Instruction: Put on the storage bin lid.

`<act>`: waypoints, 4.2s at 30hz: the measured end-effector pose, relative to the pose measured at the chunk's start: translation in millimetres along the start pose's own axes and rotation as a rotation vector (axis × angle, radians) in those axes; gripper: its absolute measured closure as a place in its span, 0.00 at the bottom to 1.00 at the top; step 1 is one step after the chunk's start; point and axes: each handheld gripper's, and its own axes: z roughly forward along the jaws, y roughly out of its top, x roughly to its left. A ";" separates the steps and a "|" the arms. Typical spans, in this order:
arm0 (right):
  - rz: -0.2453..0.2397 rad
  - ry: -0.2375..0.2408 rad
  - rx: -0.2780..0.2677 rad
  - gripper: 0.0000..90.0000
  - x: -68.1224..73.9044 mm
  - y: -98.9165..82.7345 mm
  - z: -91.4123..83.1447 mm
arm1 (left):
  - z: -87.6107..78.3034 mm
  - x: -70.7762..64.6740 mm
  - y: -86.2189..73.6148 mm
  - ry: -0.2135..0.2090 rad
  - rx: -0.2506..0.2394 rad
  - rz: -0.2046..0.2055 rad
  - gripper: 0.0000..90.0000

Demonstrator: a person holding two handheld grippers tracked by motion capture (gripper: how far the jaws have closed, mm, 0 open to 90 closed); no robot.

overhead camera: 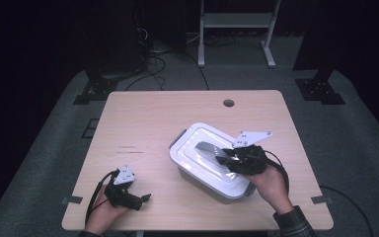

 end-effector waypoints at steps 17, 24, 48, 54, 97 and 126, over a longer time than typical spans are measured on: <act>0.031 -0.009 -0.059 0.56 -4.5 -2.2 -11.3 | 0.2 0.0 0.0 0.001 -0.002 0.000 0.00; 0.049 -0.025 -0.077 0.46 -8.6 -4.0 -22.8 | 0.4 -0.1 0.5 -0.001 0.000 0.002 0.00; 0.154 -0.106 -0.096 0.15 -26.6 -34.9 -63.6 | 2.1 -0.3 2.0 -0.004 0.000 0.002 0.00; 0.168 -0.137 -0.086 0.12 -29.3 -45.2 -69.3 | 2.4 -0.2 2.2 -0.005 -0.002 0.005 0.00; 0.244 -0.223 -0.020 0.11 -51.8 -143.3 -75.8 | 2.3 -0.1 2.3 -0.008 0.001 0.009 0.00; 0.198 -0.181 0.038 0.11 -56.5 -174.8 -39.5 | 2.4 -0.2 2.4 -0.009 -0.001 0.011 0.00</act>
